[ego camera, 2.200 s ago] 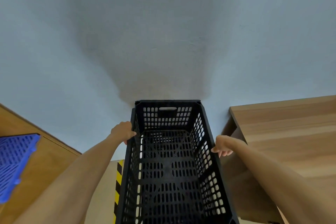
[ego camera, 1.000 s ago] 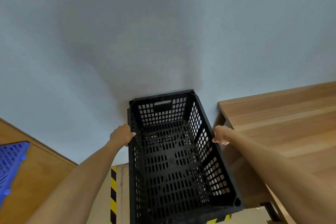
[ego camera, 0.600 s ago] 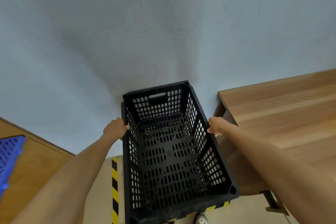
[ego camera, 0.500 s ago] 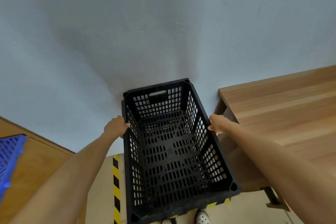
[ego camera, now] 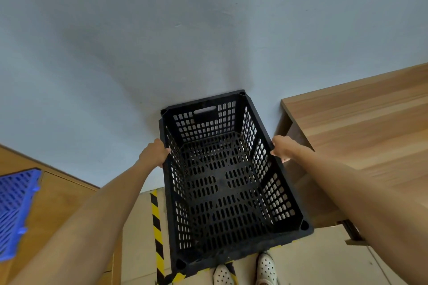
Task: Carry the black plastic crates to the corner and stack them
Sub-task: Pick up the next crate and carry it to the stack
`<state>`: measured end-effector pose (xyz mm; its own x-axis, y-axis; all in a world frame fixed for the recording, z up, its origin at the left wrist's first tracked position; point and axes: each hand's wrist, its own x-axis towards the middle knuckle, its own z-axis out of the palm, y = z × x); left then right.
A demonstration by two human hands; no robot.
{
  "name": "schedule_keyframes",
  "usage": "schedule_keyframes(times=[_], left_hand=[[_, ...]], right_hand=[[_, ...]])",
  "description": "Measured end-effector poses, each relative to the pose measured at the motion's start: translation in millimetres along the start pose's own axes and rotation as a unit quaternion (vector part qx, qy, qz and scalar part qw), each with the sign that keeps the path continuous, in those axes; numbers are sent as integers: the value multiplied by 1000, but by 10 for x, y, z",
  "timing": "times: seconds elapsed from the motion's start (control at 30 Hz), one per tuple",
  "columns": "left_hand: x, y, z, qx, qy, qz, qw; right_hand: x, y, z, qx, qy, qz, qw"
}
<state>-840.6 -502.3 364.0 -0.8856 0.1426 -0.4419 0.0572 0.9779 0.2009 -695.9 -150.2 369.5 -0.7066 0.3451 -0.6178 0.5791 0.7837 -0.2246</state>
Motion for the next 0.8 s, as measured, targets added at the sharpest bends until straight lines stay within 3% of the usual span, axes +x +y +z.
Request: schedule_keyframes(times=[0.17,0.37,0.57,0.8], left_hand=[[-121,-20,-5,36,-21,5,999],[-271,10,-34,161,46,91,982],[-246,192,148,276,56,180,942],[-414,1000,216,283,26,267,921]], right_hand=[[-49,-56,50,-40,39,24,998],[-189,-106,124,-139,90,12,986],[-339,88,217,-102,107,7,989],[-663,627,142,-30,76,-4,997]])
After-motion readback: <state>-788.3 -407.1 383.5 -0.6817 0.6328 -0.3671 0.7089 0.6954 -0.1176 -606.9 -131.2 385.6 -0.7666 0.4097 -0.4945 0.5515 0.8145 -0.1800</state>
